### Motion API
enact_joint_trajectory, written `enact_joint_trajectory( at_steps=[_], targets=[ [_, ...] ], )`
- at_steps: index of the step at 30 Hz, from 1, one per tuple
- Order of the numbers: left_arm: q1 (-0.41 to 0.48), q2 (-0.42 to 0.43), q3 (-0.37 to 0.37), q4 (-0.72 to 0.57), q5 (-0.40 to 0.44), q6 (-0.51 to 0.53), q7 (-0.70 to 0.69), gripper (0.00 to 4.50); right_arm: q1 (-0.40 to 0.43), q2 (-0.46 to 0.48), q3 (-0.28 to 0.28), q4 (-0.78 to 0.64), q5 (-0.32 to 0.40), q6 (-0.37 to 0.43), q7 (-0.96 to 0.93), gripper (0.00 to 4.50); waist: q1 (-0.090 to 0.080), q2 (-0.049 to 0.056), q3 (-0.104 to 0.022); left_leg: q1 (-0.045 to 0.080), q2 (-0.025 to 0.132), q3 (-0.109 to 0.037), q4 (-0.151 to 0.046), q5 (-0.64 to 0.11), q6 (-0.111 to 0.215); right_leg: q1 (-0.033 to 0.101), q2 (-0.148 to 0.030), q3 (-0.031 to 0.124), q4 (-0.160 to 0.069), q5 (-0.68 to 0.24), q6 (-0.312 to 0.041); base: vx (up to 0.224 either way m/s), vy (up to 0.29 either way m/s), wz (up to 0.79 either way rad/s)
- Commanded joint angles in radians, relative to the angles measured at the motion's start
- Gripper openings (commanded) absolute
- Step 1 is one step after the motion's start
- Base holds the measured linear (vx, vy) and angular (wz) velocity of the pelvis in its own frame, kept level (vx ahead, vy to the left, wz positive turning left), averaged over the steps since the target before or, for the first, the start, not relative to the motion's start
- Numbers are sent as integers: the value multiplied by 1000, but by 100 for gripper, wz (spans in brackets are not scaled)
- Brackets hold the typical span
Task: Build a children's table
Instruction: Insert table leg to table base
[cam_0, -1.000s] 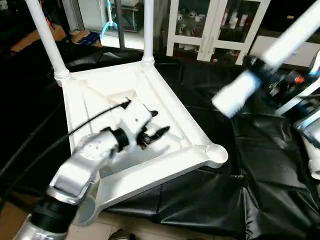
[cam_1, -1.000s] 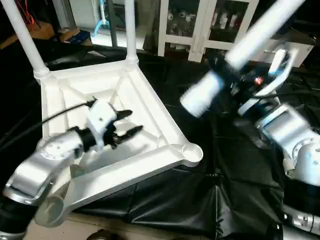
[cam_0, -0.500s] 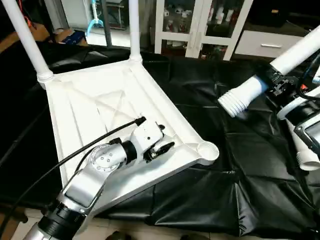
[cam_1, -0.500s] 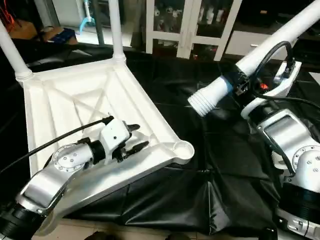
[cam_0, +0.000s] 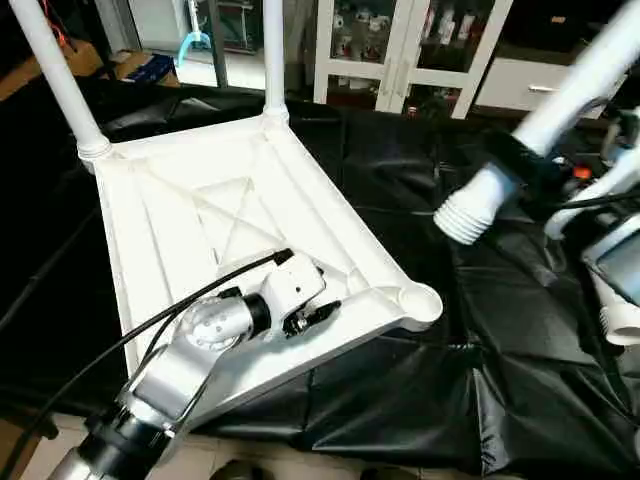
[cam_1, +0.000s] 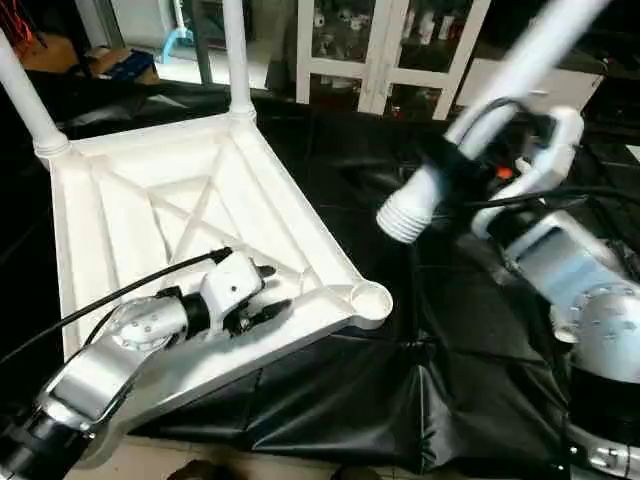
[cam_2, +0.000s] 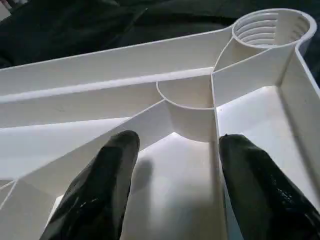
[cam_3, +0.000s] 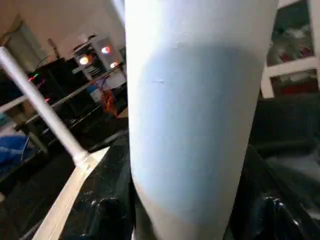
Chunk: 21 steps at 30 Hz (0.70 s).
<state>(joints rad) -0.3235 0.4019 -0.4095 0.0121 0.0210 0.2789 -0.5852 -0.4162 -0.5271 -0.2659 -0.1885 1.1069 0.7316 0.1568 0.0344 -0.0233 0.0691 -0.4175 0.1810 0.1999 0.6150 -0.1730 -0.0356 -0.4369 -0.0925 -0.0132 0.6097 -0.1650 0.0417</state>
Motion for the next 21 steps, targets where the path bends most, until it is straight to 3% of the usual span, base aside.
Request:
enact_joint_trajectory(
  at_steps=[1, 8, 12, 16, 18, 20, 21],
  targets=[
    [1, 7, -3, 30, 4, 20, -12, 272, 19, -18, 13, -14, -35, -18, 19, 181, 1, -9, -67, 35, 31, -15, -83, -249, -31, 35, -22, 15, -81, -303, -105, 0, 0, 0],
    [3, 48, -34, 27, -13, 52, -135, 221, 72, -54, 91, -33, -162, -65, 123, 181, 1, -7, -70, 32, 31, -18, -83, -271, -33, 40, -25, 16, -80, -306, -117, 0, 0, 0],
    [2, 65, -37, 6, -36, 92, -182, 195, 84, -55, 102, -41, -211, -91, 153, 181, 1, -3, -70, 37, 32, -18, -85, -281, -33, 37, -24, 16, -78, -301, -134, 0, 0, 0],
    [-36, 65, -45, 94, 49, 87, -133, 162, 85, -46, 104, -38, -239, -117, 161, 181, 1, 3, -71, 39, 31, -18, -85, -293, -36, 40, -24, 17, -79, -299, -136, 0, 0, 0],
    [-47, 63, -44, 117, 65, 98, -125, 139, 86, -43, 109, -40, -253, -125, 169, 181, 0, 2, -67, 41, 31, -19, -87, -333, -43, 37, -24, 16, -87, -358, -127, 0, 0, 0],
    [-58, 72, -49, 131, 78, 123, -125, 125, 86, -39, 111, -43, -265, -129, 178, 181, -6, 0, -61, 49, 28, -26, -88, -416, -61, 31, -27, 12, -101, -511, -92, 0, 0, 0],
    [-63, 77, -50, 134, 82, 141, -127, 117, 86, -35, 110, -44, -273, -131, 184, 181, -6, 9, -61, 50, 28, -30, -89, -426, -66, 31, -29, 11, -101, -529, -87, 0, 0, 0]
  ],
)
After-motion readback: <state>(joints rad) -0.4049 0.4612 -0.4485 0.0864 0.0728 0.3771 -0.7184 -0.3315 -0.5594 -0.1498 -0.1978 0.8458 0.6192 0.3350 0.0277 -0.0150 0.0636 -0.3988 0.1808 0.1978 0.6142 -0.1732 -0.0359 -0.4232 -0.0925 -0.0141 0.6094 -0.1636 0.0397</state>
